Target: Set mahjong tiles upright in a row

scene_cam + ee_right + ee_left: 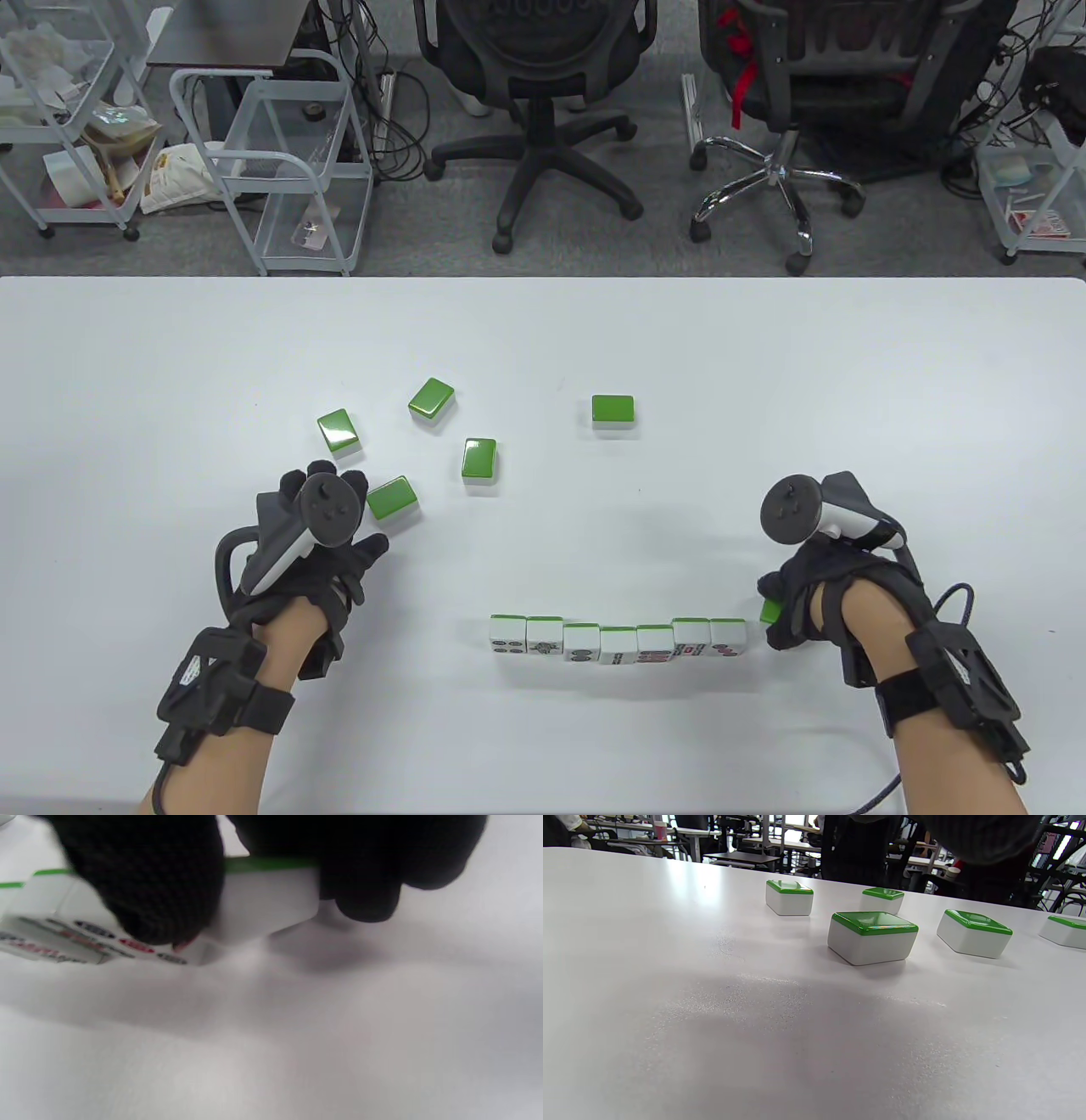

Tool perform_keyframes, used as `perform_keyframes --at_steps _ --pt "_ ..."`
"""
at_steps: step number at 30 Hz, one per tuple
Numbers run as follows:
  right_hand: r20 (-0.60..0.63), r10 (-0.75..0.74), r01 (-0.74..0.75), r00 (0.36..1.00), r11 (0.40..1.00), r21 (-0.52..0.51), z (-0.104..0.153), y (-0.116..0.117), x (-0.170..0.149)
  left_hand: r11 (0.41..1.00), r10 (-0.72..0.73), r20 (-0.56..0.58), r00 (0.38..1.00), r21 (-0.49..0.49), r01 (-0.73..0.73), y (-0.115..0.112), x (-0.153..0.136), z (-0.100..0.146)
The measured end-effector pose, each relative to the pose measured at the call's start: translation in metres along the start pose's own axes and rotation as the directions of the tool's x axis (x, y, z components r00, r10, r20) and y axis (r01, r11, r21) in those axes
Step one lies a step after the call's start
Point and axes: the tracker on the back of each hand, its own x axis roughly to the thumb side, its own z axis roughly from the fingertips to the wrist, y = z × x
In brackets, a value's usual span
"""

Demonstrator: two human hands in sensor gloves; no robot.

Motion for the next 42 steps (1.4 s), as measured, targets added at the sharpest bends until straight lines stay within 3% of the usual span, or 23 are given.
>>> perform_keyframes --at_steps 5,7,13,20,22,26,32,37,40,42 --pt "0.094 -0.045 0.044 0.995 0.999 0.011 -0.008 0.01 0.005 1.0 0.022 -0.003 1.0 -0.001 -0.022 0.001 -0.002 0.001" --pt "0.09 -0.035 0.034 0.995 0.999 0.014 -0.007 0.008 0.003 1.0 0.027 -0.005 1.0 -0.007 -0.027 0.0 -0.003 0.001" --pt "0.129 -0.198 0.2 0.972 0.98 -0.003 -0.013 0.003 -0.011 1.0 0.026 -0.008 1.0 -0.011 -0.026 0.0 -0.003 0.002" --pt "0.151 -0.232 0.239 0.961 0.971 -0.025 -0.01 0.0 -0.017 1.0 0.026 -0.01 1.0 -0.015 -0.026 0.0 -0.003 0.002" --pt "0.175 -0.229 0.246 0.958 0.966 -0.08 0.002 -0.009 -0.014 1.0 0.027 -0.009 1.0 -0.016 -0.027 0.0 -0.002 0.002" --pt "0.107 -0.178 0.203 0.978 0.925 -0.322 0.033 -0.038 -0.008 1.0 0.02 -0.005 1.0 -0.017 -0.02 -0.001 -0.001 0.001" --pt "-0.012 -0.142 0.101 0.99 0.759 -0.644 0.042 -0.051 0.0 1.0 0.016 -0.003 1.0 -0.013 -0.016 -0.001 -0.001 0.001" --pt "-0.095 -0.069 -0.025 0.993 0.669 -0.743 0.025 -0.036 0.003 1.0 -0.016 0.026 1.0 0.015 0.016 -0.001 0.004 -0.002" --pt "-0.132 -0.031 -0.065 0.991 0.742 -0.667 0.017 -0.03 0.004 0.991 -0.13 0.139 0.982 -0.021 0.134 0.0 0.019 -0.011" --pt "-0.126 -0.021 -0.073 0.992 0.721 -0.689 0.016 -0.031 0.003 0.974 -0.221 0.189 0.957 -0.009 0.226 0.001 0.032 -0.014"
